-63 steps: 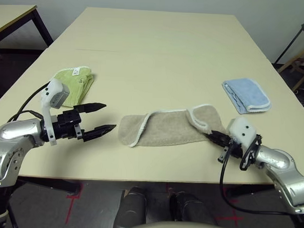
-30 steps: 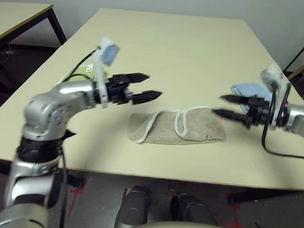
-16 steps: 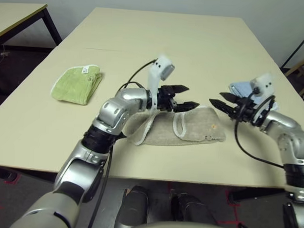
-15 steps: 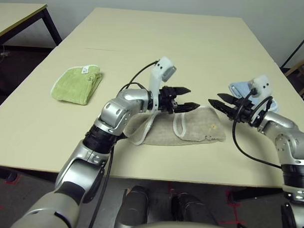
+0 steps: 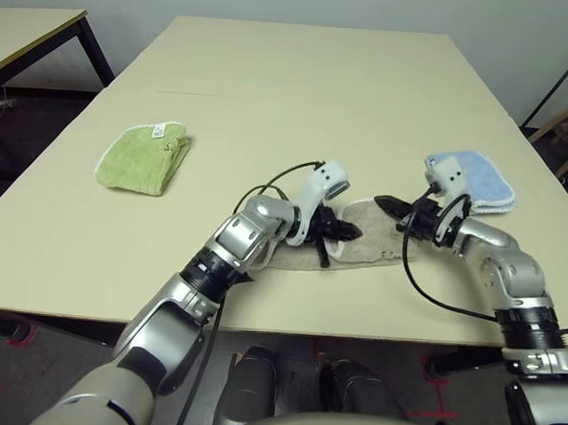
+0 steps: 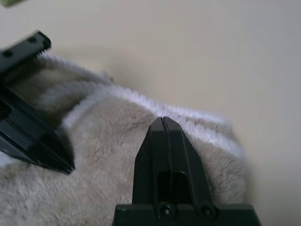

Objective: Fold the towel and set it aside.

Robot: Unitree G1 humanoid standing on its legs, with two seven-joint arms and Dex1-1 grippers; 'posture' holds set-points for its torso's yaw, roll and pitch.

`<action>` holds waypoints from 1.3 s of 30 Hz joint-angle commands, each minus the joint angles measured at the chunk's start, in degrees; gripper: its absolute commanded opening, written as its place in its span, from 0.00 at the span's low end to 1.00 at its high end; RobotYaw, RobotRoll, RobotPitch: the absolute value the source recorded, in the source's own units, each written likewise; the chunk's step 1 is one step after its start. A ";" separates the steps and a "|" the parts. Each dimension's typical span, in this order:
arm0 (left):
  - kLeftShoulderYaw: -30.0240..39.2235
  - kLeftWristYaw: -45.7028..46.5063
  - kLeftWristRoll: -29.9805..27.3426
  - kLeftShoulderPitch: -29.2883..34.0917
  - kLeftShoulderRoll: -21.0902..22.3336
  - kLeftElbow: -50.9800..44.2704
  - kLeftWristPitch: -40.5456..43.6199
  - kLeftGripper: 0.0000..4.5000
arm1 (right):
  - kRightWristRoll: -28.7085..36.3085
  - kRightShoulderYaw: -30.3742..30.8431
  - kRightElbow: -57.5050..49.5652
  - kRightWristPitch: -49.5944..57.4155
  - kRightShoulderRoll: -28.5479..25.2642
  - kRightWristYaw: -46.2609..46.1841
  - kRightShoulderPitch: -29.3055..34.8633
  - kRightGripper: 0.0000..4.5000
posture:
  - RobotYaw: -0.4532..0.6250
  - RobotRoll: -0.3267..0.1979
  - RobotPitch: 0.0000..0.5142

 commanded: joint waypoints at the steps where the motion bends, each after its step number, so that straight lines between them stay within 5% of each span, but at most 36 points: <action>1: -0.57 -0.45 2.34 2.09 0.75 1.97 -0.74 0.01 | -6.04 3.69 6.15 -3.83 -0.63 -0.44 -0.57 0.00 | 0.56 0.62 0.19; 8: 6.50 0.16 -1.19 3.84 3.33 -3.36 4.41 0.01 | -6.02 2.12 7.47 -7.75 -0.17 0.52 -2.03 0.00 | 0.58 0.62 0.18; 10: 10.90 1.87 -4.41 4.27 3.29 -7.45 9.23 0.09 | -4.74 1.36 6.22 -8.93 -0.33 2.07 -2.68 0.04 | 0.58 0.62 0.18; 14: 22.69 6.21 -14.07 5.77 3.59 -19.51 22.87 0.36 | -1.16 -0.43 1.95 -9.05 -1.41 6.65 -4.22 0.29 | 0.61 0.62 0.19; 22: 43.41 15.52 -30.45 12.87 5.16 -40.28 49.90 0.99 | 1.02 -0.19 0.84 -10.50 -5.64 16.54 -8.03 0.97 | 0.65 0.62 0.19; 28: 56.64 21.99 -39.21 19.44 1.90 -47.49 62.72 0.99 | -2.01 0.77 2.85 -15.67 -8.43 20.41 -9.08 0.99 | 0.68 0.62 0.20; 33: 59.93 30.83 -55.54 28.91 4.10 -48.25 62.85 0.99 | -4.82 1.22 7.61 -24.17 -10.83 23.59 -10.29 0.99 | 0.74 0.62 0.24; 39: 58.56 46.92 -63.80 35.80 -1.45 -47.32 62.85 0.99 | -2.04 -0.34 16.89 -32.91 -11.95 33.75 -13.66 0.99 | 0.75 0.62 0.27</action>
